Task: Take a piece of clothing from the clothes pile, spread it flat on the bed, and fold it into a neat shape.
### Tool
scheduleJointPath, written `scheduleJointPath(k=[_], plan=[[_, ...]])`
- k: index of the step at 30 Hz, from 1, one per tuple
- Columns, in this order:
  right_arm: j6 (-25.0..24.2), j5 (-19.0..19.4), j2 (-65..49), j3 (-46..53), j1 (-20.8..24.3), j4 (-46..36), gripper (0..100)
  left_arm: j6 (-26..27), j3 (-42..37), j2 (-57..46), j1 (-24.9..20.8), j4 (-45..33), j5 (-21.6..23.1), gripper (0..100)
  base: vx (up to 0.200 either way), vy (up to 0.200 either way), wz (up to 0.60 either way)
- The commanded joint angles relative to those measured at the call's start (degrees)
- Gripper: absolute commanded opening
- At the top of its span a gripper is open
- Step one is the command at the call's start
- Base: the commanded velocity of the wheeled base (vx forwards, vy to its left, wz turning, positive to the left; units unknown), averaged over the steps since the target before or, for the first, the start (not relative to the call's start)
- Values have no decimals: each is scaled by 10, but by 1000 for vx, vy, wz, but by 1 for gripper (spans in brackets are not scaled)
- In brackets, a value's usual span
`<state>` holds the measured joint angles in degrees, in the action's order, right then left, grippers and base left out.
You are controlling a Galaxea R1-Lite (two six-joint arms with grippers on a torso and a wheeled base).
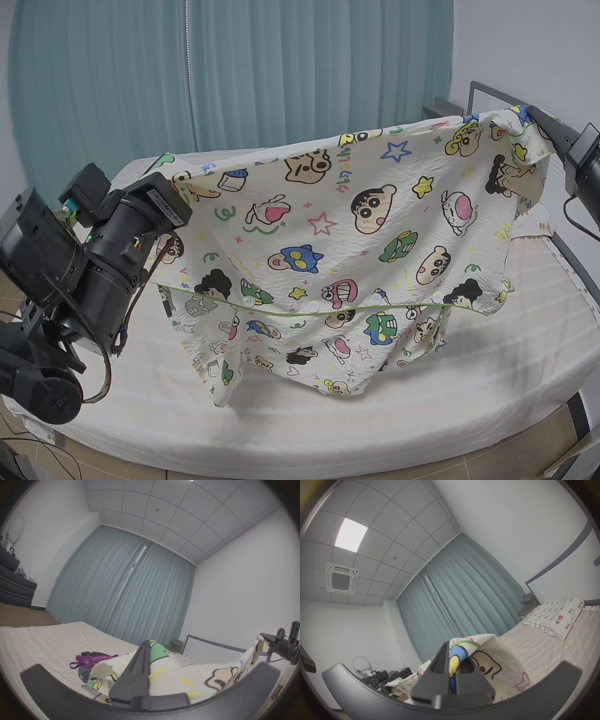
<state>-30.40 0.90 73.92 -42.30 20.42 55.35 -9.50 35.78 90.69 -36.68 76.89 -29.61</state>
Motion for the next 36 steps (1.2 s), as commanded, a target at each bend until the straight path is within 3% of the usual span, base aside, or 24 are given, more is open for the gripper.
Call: scheduleJointPath(k=[1,28,36], plan=[[0,1,2,0,-3,0,0,0,8,16,-2,0,0,0,0,-200,0],[-2,-5,-9,0,-16,0,0,0,8,12,-16,3,-3,0,0,-200,0],[-2,-3,-20,8,-16,0,0,-2,-1,11,-16,4,-4,0,-50,0,0]])
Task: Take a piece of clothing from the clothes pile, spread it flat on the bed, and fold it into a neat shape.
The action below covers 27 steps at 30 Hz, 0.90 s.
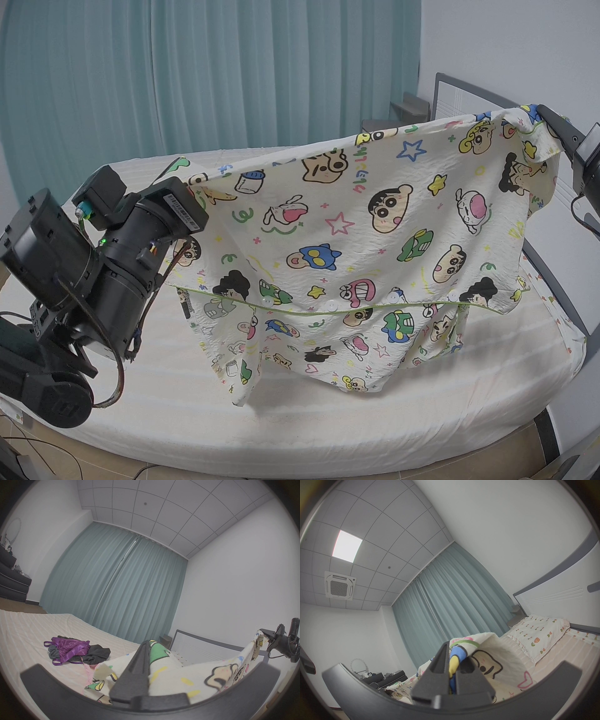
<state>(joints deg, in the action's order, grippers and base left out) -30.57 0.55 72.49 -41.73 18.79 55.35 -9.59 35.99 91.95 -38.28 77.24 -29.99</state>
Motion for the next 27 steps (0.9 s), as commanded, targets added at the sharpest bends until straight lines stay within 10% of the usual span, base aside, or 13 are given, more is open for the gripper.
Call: scheduleJointPath(k=[1,19,27], plan=[[0,1,-9,3,0,-1,0,-1,-3,-4,0,0,-2,0,-200,0,0],[0,73,-139,46,7,-17,0,23,-61,-102,0,0,-1,0,-200,0,0],[1,103,-185,40,5,-75,0,100,-84,-160,6,-1,0,0,0,0,0]])
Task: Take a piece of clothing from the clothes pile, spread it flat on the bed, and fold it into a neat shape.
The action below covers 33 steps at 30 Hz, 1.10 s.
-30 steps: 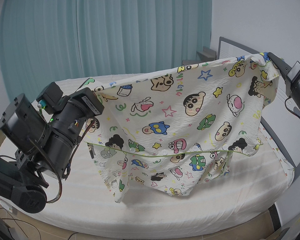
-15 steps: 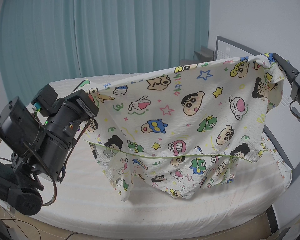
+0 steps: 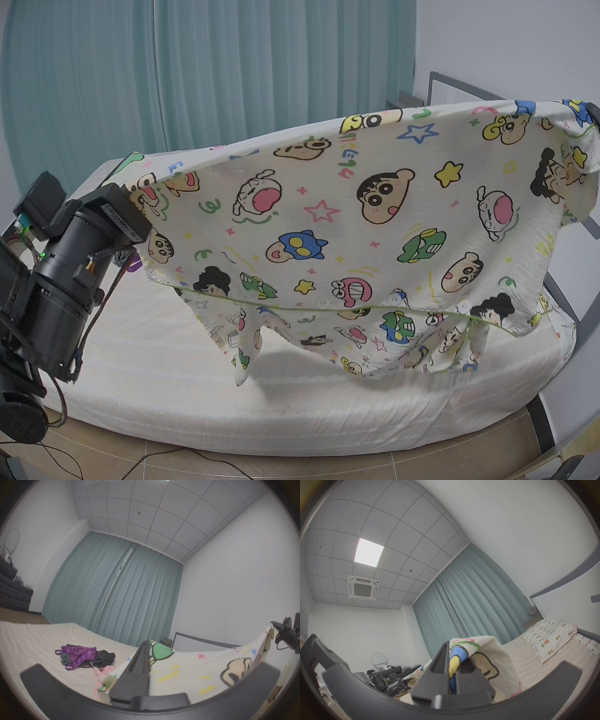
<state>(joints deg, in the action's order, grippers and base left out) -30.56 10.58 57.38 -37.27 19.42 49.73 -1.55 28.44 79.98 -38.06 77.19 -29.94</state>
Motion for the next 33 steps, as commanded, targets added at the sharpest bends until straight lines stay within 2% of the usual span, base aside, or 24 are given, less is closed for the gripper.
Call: scheduleJointPath(k=[1,10,15,21,29,33], plan=[[2,4,-37,-4,-3,-29,0,29,-9,-45,4,0,0,0,0,0,0],[3,3,-21,1,-7,-44,0,66,-63,-57,5,-3,-3,0,0,0,0],[4,8,11,29,-34,-44,0,66,-91,-43,9,-2,-3,0,0,0,0],[1,28,55,55,-63,-35,0,60,-104,6,34,1,-3,0,0,0,0],[2,28,130,45,-76,-22,0,16,-102,81,46,1,-7,0,0,0,0],[-1,27,173,45,-79,23,0,-9,-81,128,66,1,-5,0,0,0,0]])
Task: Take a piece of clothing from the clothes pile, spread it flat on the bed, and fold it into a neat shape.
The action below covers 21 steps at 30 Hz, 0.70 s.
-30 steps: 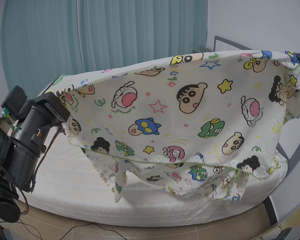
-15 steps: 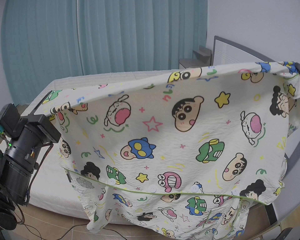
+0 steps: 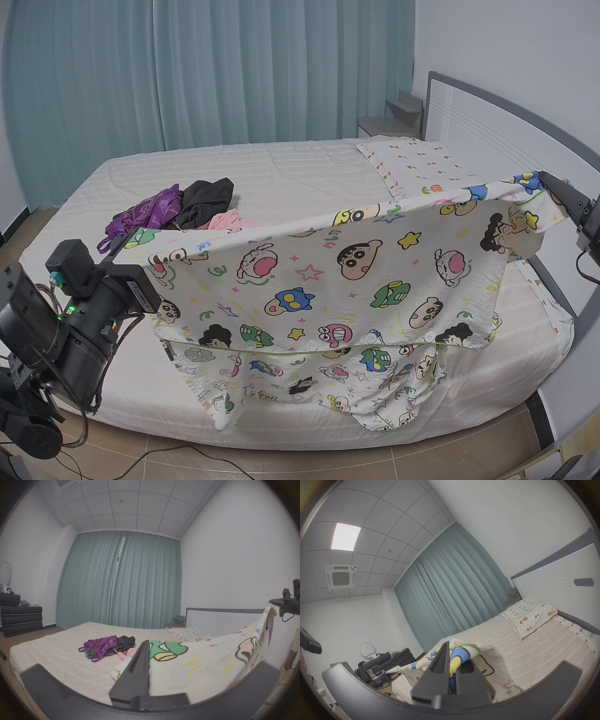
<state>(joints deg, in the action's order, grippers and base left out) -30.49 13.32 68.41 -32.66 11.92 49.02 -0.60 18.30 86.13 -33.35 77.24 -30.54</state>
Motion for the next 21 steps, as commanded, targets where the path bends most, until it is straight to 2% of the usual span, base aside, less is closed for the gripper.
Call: scheduleJointPath(k=[1,5,13,21], plan=[[-2,-1,72,0,-8,42,0,-27,31,75,22,0,0,0,0,0,0],[-3,-1,93,5,-15,75,0,-52,57,84,25,0,3,0,0,0,0],[-10,-1,108,-2,-23,81,0,-83,66,96,27,-1,7,0,0,0,0],[-11,-3,138,-3,-31,123,0,-80,97,129,33,-3,9,0,200,0,0]])
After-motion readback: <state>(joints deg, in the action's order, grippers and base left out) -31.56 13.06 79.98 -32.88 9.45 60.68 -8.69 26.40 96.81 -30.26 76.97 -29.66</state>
